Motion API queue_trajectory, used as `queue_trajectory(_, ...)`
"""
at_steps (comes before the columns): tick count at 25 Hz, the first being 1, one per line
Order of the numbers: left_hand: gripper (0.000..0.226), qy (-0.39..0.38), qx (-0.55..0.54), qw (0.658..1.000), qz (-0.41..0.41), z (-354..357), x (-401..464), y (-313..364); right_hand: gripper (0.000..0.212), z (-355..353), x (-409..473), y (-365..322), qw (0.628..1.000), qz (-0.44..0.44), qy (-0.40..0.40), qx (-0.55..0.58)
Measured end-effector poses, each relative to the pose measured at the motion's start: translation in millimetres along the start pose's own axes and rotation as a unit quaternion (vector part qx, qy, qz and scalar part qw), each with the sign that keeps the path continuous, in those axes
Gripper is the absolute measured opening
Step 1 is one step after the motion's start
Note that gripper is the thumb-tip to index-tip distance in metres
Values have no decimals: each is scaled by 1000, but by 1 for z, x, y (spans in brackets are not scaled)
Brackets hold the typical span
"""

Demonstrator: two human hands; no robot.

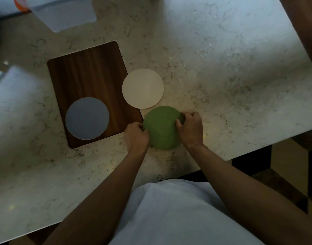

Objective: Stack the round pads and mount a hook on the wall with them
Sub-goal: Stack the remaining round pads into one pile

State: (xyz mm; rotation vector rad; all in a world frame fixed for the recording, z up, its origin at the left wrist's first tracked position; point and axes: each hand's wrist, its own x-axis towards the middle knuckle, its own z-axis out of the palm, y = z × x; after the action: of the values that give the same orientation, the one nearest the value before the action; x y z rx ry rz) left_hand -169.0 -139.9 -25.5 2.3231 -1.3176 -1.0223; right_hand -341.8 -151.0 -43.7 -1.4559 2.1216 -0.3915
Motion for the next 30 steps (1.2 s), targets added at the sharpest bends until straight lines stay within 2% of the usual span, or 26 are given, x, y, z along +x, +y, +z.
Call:
queue_trajectory(5, 22, -12, -24, 998, -58, 2, 1, 4, 33, -1, 7, -6, 998, 45, -19, 26)
queue_trajectory(10, 19, -4, -93, 991, -101, -2, 0, 5, 17, -8, 8, -2, 991, 59, -13, 122)
queue_trajectory(15, 18, 44, -158, 981, -102, -16, 5, 8, 17, -14, 17, -16, 986, 14, 11, 164)
queue_trajectory(20, 19, 75, -200, 970, -113, -40, 33, 18, 18, -16, 57, -55, 988, -31, 4, 153)
queue_trajectory(30, 17, 97, -198, 964, -151, -57, 110, 32, 20, 4, 128, -104, 988, -74, -25, 132)
